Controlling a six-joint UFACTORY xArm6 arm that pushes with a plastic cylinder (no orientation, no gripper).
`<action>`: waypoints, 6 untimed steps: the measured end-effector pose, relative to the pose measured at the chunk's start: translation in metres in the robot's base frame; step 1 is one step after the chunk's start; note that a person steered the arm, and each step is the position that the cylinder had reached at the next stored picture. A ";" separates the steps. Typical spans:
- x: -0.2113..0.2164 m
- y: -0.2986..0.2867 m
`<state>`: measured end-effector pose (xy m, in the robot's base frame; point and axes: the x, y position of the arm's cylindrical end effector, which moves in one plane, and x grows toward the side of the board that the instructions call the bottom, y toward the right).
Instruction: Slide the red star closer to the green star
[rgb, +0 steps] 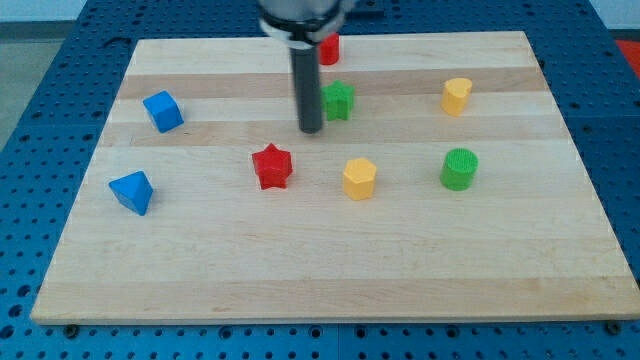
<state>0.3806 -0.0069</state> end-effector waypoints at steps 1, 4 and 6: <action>0.021 0.024; 0.110 -0.027; 0.080 -0.074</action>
